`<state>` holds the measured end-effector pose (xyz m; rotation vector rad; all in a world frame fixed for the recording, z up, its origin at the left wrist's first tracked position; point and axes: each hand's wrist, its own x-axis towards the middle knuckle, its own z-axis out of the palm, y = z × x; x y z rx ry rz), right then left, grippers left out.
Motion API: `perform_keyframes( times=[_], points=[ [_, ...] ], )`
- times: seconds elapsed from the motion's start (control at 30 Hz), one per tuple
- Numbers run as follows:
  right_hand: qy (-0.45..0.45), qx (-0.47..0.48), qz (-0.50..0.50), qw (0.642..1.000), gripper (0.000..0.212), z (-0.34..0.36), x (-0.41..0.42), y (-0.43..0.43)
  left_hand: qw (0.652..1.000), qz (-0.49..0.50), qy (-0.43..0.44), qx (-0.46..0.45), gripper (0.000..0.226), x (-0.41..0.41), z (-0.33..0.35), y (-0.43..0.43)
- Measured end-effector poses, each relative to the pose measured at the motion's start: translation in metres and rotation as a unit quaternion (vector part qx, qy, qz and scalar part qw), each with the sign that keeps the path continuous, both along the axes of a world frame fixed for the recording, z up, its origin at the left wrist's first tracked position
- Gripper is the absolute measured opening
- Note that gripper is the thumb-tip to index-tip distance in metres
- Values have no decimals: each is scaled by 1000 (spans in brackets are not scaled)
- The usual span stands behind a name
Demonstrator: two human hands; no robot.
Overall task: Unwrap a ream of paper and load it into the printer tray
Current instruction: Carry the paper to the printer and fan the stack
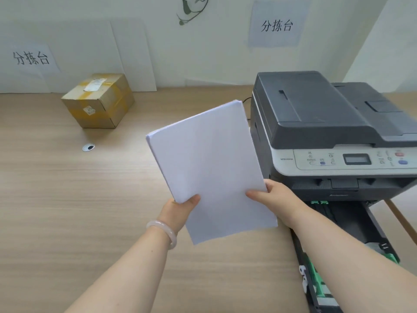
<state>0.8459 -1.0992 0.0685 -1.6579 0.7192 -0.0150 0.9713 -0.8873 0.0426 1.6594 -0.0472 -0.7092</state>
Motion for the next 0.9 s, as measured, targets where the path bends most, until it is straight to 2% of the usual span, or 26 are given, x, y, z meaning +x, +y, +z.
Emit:
perform_keyframes(
  times=[0.13, 0.23, 0.3, 0.43, 0.6, 0.73, 0.83, 0.9],
  points=[
    [-79, 158, -40, 983, 39, 13, -5, -7, 990, 36, 73, -116, 22, 4, 20, 5],
    [-164, 288, -101, 938, 47, 20, -1, 4, 979, 55, 102, -166, 22, -4, 26, -1],
    [-191, 327, -137, 915, 42, 24, 4, 17, 969, 64, 128, -201, 26, -11, 27, -8],
    [-163, 286, -156, 931, 37, 27, 16, 39, 954, 75, 171, -234, 33, -22, 33, -24],
    [-150, 225, -175, 947, 23, 37, 17, 30, 943, 71, 215, -243, 26, -22, 39, -22],
    [-91, 207, -171, 959, 29, 36, 1, 5, 927, 154, 227, -254, 19, 3, 39, -1],
    [-54, 203, -152, 966, 26, 32, -20, -10, 926, 182, 209, -258, 16, 28, 38, 21],
    [-35, 209, -137, 968, 25, 27, -32, -15, 943, 141, 207, -219, 16, 38, 35, 33]
  ],
)
